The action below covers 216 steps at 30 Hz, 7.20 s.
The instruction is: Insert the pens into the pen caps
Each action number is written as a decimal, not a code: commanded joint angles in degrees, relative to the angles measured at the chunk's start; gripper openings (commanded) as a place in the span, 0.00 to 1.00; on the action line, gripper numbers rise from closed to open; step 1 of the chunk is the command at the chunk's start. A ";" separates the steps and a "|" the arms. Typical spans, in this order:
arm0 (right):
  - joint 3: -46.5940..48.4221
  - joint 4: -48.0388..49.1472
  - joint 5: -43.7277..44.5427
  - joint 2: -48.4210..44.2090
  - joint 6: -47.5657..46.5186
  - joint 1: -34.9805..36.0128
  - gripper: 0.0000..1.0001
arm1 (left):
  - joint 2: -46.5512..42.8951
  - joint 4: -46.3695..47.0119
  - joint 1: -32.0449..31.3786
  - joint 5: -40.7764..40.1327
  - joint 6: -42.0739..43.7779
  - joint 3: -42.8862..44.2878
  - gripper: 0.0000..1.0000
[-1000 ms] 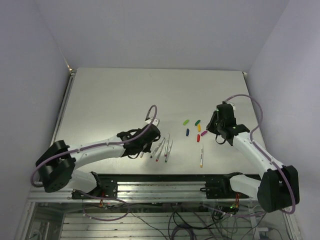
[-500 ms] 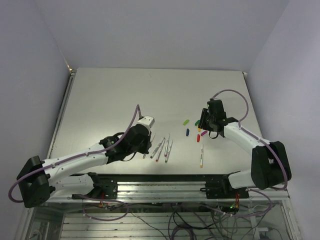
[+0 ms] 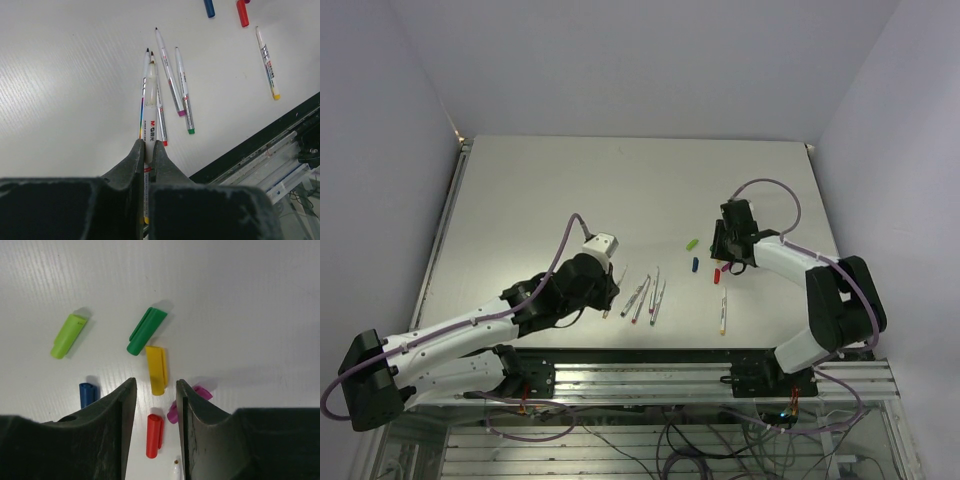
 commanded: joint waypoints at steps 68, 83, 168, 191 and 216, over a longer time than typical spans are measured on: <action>-9.75 39.87 -16.83 -37.71 7.48 14.33 0.00 | 4.23 43.72 0.12 10.63 3.17 -3.19 0.07; -11.03 55.82 -18.64 -33.25 11.07 16.54 0.00 | 4.01 53.40 0.08 8.60 0.77 -3.89 0.07; -14.93 37.18 -20.04 -27.23 9.76 27.63 0.00 | 0.64 57.68 0.16 -2.35 10.33 1.47 0.07; -5.76 27.51 -7.67 -22.37 5.91 33.57 0.00 | 1.43 48.05 0.26 -3.67 11.92 1.17 0.07; 6.53 15.74 24.22 -33.36 0.04 33.41 0.84 | 12.32 31.39 13.27 -4.42 8.79 -0.50 0.07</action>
